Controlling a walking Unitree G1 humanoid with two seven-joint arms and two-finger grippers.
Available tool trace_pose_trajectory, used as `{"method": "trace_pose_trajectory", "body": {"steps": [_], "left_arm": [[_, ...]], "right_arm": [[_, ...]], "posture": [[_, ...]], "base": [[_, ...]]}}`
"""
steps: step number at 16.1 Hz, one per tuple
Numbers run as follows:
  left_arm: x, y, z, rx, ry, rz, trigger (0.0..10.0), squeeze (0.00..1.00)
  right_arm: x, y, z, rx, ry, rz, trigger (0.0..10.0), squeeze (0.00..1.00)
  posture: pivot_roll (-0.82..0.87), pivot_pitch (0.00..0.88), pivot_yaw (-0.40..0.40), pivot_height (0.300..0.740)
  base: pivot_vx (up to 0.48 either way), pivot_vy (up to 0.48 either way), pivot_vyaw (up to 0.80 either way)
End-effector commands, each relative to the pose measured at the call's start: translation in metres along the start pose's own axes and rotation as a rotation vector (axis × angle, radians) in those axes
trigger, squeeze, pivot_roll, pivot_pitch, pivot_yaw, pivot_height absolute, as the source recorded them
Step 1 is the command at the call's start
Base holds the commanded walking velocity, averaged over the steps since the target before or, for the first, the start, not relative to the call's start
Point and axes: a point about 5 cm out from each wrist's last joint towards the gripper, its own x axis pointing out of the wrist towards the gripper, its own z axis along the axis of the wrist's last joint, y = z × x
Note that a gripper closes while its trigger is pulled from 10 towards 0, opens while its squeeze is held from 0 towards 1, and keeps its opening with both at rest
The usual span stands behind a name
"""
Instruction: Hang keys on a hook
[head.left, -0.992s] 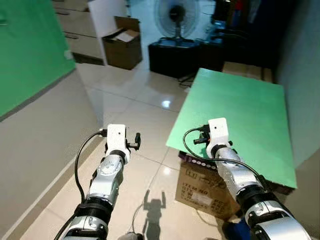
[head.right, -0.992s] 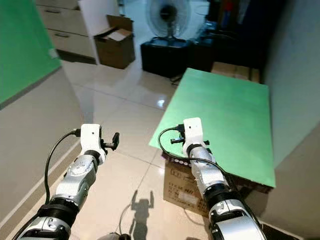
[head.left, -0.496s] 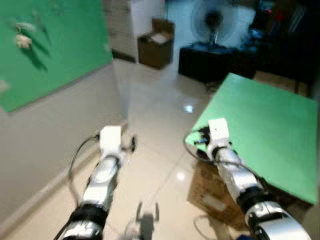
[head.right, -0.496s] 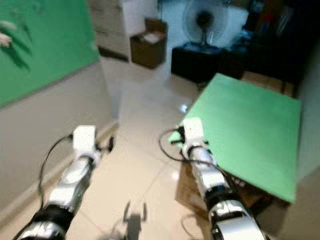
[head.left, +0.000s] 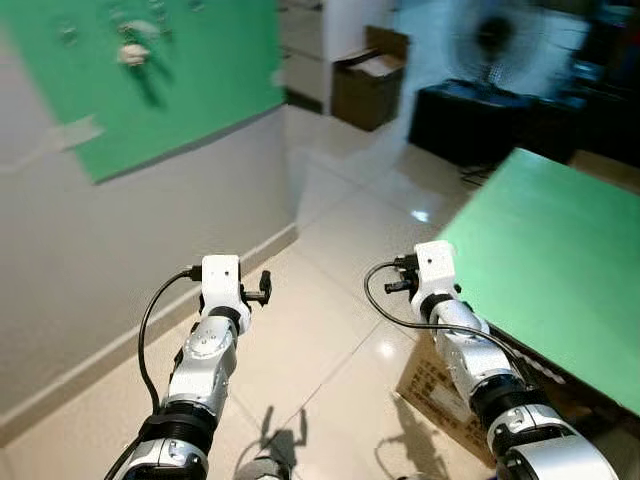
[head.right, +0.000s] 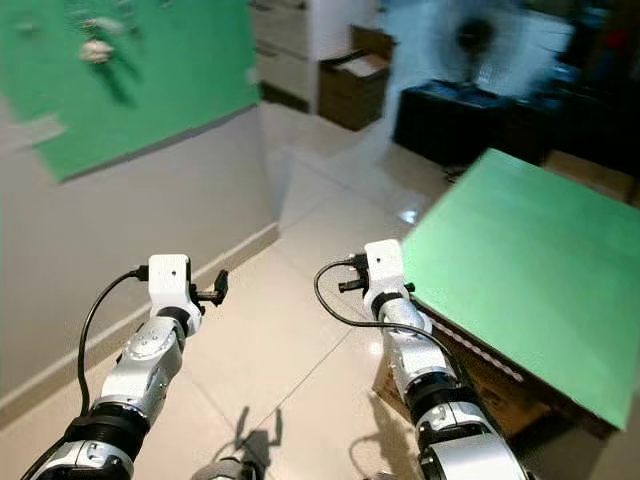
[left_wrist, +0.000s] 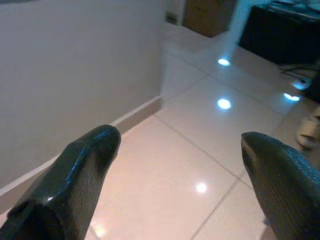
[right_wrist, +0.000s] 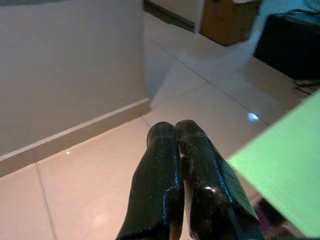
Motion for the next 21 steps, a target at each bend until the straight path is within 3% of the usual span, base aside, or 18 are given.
{"method": "trace_pose_trajectory", "body": {"steps": [1, 2, 3, 6, 8, 9, 12, 16, 21], "left_arm": [[-0.001, 0.001, 0.002, 0.024, -0.024, 0.011, 10.0, 0.00], [-0.007, 0.007, 0.006, 0.055, -0.098, 0.020, 10.0, 0.00], [-0.012, 0.013, 0.006, 0.001, -0.122, 0.023, 10.0, 0.00], [-0.017, 0.029, -0.015, -0.068, -0.060, 0.109, 10.0, 0.00], [-0.018, 0.024, -0.021, -0.091, -0.041, 0.112, 10.0, 0.00], [-0.020, 0.011, -0.025, -0.122, -0.024, 0.083, 10.0, 0.00], [-0.020, 0.006, -0.024, -0.114, -0.023, 0.070, 10.0, 0.00], [-0.017, 0.005, -0.018, -0.049, -0.038, 0.059, 10.0, 0.00], [-0.011, 0.010, -0.007, -0.059, -0.046, 0.081, 10.0, 0.00]], "right_arm": [[0.001, -0.001, 0.002, -0.005, -0.014, 0.006, 10.0, 0.00], [-0.003, -0.002, -0.003, -0.017, -0.011, 0.007, 10.0, 0.00], [-0.007, -0.004, -0.006, -0.049, -0.012, 0.009, 10.0, 0.00], [-0.012, -0.011, -0.006, -0.108, -0.009, 0.043, 10.0, 0.00], [-0.013, -0.016, -0.006, -0.133, 0.001, 0.059, 10.0, 0.00], [-0.011, -0.017, -0.005, -0.139, 0.009, 0.073, 10.0, 0.00], [-0.009, -0.011, -0.004, -0.127, 0.003, 0.060, 10.0, 0.00], [-0.008, -0.004, -0.010, -0.096, 0.016, 0.050, 10.0, 0.00], [-0.013, -0.002, -0.014, -0.101, -0.040, -0.025, 10.0, 0.00]], "posture": [[-0.08, 0.000, 0.039, 0.740], [-0.07, 0.000, 0.026, 0.740], [-0.07, 0.000, 0.011, 0.740], [-0.10, 0.000, -0.060, 0.740], [-0.10, 0.000, -0.079, 0.740], [-0.09, 0.000, -0.074, 0.740], [-0.08, 0.000, -0.057, 0.740], [-0.06, 0.000, -0.023, 0.740], [-0.06, 0.000, -0.031, 0.740]], "base": [[0.000, 0.000, 0.44], [0.000, 0.000, 0.44], [0.000, 0.000, 0.44], [0.000, 0.000, 0.44], [0.000, 0.000, 0.43], [0.000, 0.000, 0.43], [0.000, 0.000, 0.00], [0.000, 0.000, 0.00], [0.308, 0.229, 0.00]]}}
